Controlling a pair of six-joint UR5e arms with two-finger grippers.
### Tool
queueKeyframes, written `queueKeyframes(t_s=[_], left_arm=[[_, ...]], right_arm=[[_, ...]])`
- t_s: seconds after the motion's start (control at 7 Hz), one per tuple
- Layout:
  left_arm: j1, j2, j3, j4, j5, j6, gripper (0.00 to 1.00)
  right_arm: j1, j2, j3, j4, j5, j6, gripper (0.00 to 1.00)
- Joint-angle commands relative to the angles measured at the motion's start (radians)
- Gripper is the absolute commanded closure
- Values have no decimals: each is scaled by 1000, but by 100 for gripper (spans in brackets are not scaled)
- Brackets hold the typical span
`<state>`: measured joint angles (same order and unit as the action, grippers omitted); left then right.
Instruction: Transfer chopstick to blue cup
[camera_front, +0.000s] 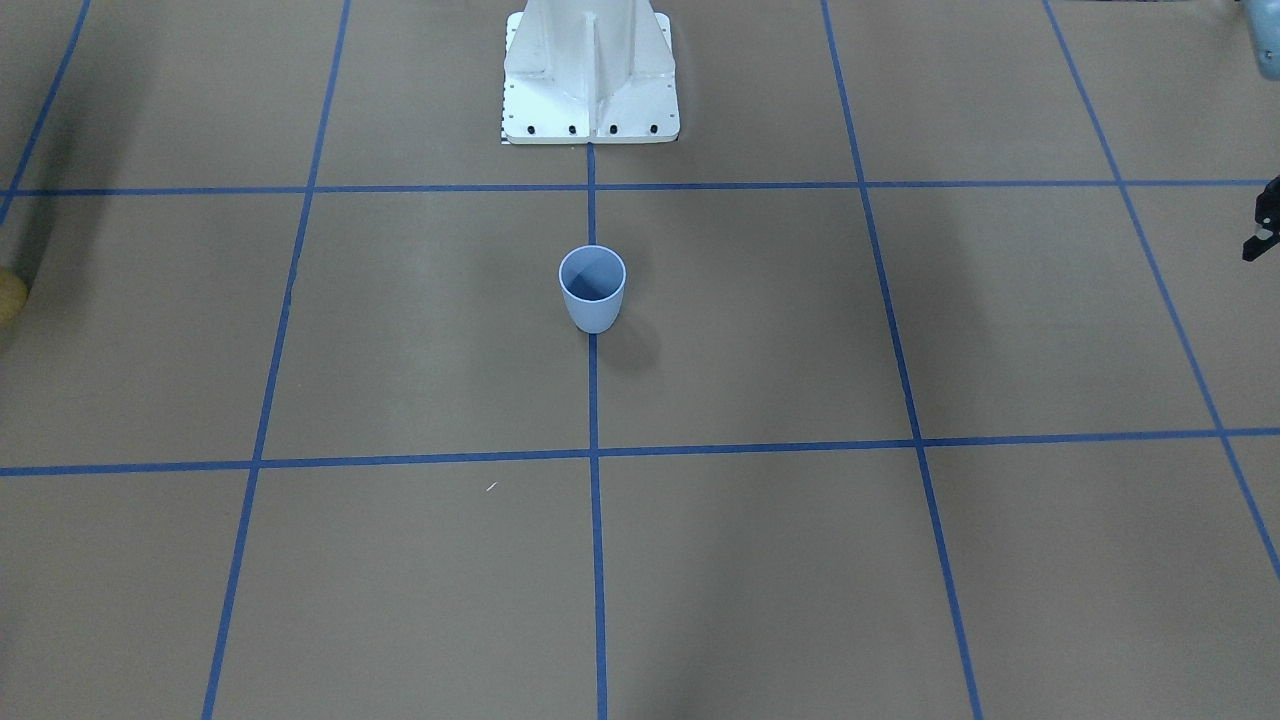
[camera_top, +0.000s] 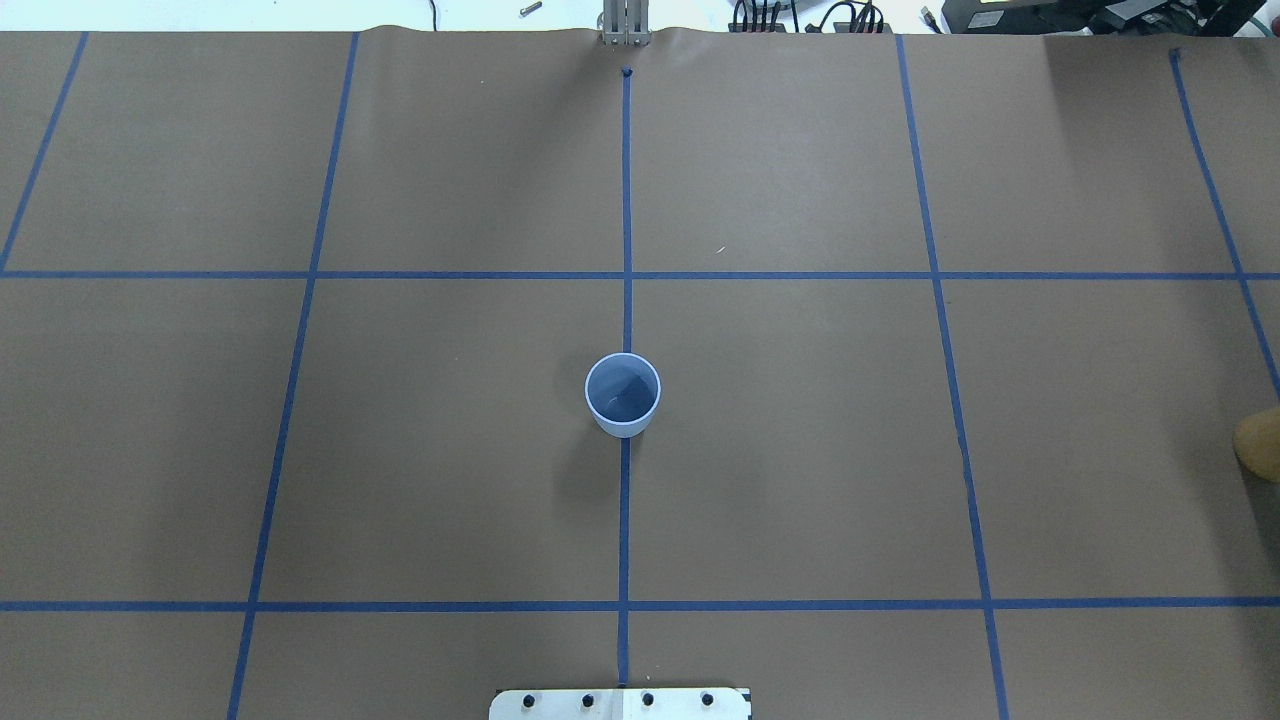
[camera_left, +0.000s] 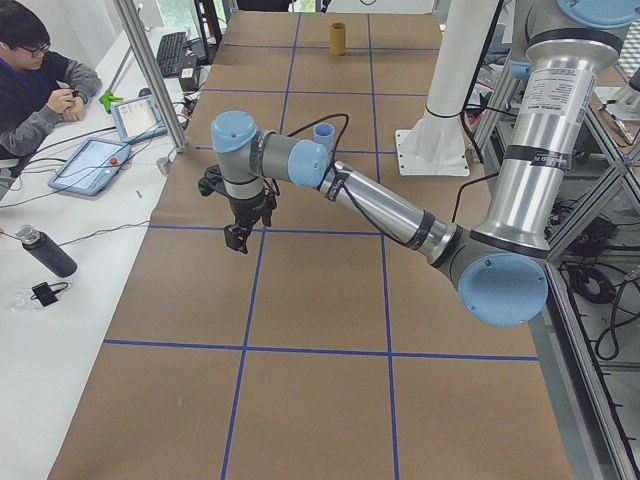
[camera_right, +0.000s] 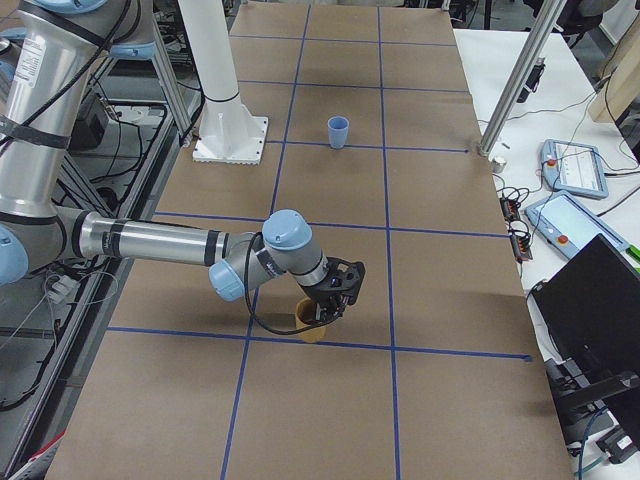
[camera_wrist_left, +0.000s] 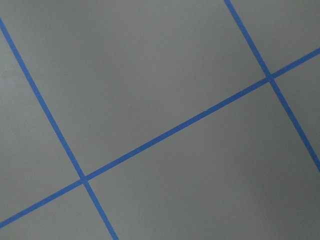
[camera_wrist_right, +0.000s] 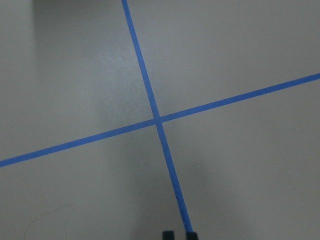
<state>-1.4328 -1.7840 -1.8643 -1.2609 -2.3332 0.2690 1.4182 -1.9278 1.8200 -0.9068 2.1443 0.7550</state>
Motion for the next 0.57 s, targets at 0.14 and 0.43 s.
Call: queueKeyframes(t_s=[0.14,0.43], left_arm=[[0,0,0,0,0,-2,0],[0,0,-1,0,0,-10,0]], right_arm=[[121,-10,4,-7,93,-194,100],[212,0,12,-9,225,-224,100]])
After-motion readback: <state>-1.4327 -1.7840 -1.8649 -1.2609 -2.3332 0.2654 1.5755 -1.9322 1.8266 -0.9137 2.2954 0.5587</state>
